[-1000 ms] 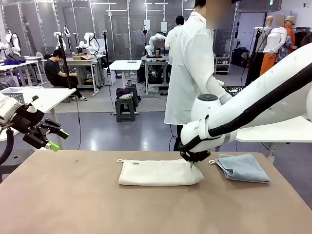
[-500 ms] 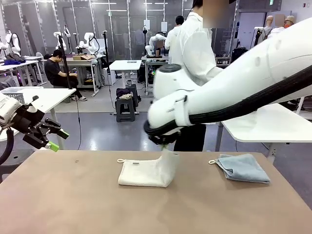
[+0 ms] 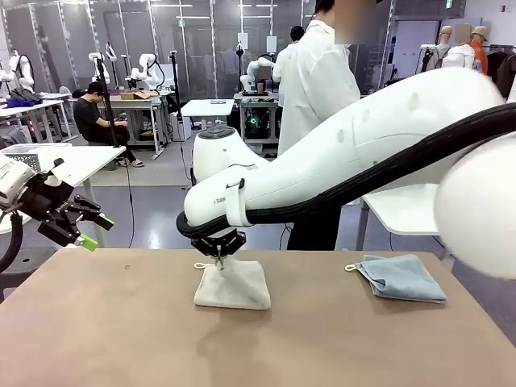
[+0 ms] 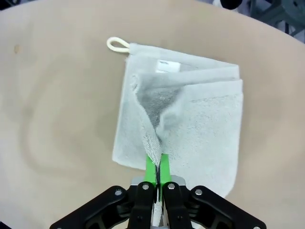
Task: Fold the towels and place them in the basket.
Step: When a person lays out a Towel with hook on the table, fold it in half twice.
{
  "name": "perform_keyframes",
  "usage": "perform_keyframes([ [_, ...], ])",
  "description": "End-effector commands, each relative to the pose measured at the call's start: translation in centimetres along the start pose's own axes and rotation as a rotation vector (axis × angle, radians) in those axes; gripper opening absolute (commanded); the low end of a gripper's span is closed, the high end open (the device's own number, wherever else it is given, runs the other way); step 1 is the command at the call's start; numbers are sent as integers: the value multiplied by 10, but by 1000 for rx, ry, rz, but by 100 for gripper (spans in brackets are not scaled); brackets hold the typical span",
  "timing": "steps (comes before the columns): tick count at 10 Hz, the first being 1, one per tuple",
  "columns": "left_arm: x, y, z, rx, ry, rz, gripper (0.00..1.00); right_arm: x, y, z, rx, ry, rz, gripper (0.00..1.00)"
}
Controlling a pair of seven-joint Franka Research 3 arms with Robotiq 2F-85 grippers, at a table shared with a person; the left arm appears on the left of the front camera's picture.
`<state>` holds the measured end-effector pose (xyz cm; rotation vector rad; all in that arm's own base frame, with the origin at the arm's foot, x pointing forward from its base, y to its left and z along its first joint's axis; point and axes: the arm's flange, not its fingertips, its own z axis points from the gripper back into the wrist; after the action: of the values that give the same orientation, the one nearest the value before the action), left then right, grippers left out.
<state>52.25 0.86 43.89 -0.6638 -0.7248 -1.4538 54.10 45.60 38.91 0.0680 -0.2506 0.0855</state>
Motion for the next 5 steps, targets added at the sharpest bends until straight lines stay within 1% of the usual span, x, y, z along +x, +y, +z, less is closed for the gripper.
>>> perform_keyframes([
  [1,1,-1,2,0,10,-6,96,10,11,-9,4,-50,-83,0],
  [2,1,-1,2,0,10,-6,96,14,13,-17,-7,-60,-115,0],
  [5,1,-1,2,0,10,-6,96,14,17,-38,-5,-22,-126,0],
])
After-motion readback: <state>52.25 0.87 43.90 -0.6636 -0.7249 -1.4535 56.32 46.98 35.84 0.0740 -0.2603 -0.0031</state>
